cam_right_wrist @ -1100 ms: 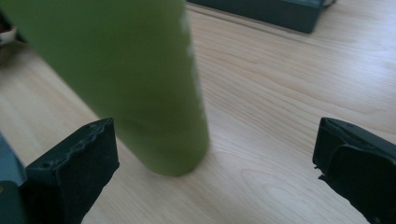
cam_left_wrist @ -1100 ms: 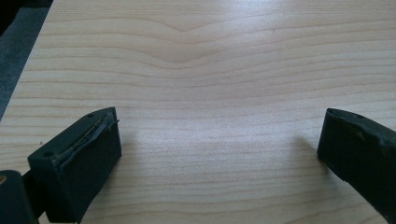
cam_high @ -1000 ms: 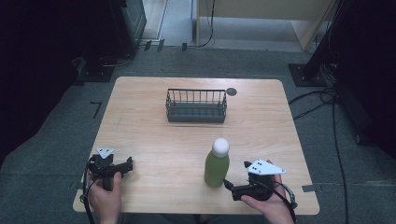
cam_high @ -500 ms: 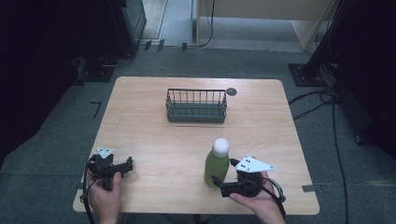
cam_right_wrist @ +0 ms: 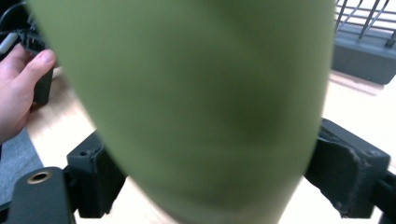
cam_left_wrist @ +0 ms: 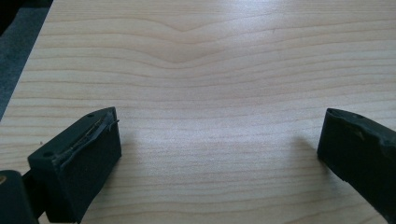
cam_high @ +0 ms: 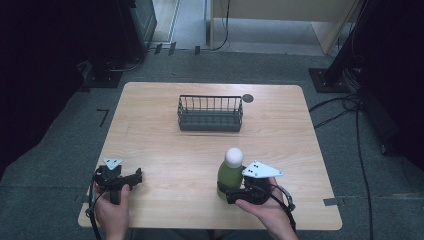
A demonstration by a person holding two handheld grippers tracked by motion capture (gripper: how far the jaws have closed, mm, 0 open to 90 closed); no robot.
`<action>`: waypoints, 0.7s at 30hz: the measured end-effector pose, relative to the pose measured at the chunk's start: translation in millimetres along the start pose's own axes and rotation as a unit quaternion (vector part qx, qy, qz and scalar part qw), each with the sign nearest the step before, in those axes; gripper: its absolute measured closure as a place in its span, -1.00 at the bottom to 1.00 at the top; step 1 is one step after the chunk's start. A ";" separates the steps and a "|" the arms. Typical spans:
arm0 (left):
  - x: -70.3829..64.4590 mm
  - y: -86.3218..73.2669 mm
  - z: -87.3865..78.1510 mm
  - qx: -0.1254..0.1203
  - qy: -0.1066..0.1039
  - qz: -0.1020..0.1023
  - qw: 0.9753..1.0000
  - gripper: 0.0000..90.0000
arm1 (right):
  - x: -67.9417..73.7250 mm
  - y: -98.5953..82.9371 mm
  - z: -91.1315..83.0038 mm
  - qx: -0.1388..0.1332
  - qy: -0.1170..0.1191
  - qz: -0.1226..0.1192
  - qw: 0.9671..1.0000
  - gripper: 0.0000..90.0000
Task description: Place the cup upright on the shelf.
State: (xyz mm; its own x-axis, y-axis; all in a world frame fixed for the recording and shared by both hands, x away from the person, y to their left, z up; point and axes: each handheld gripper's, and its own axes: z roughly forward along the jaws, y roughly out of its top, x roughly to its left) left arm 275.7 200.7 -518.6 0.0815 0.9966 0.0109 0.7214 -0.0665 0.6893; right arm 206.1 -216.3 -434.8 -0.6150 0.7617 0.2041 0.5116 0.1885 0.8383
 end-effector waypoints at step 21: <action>0.0 0.0 0.0 0.000 0.000 0.001 1.000 -1.00 | -1.1 2.7 6.9 -0.012 0.008 -0.022 1.000 -0.61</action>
State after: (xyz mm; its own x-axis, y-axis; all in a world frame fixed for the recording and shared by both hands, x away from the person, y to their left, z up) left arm 275.7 200.8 -518.6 0.0820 0.9966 0.0120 0.7216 -0.0677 0.6890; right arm 212.2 -212.3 -436.2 -0.6452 0.7437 0.1750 0.4703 0.2062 0.8581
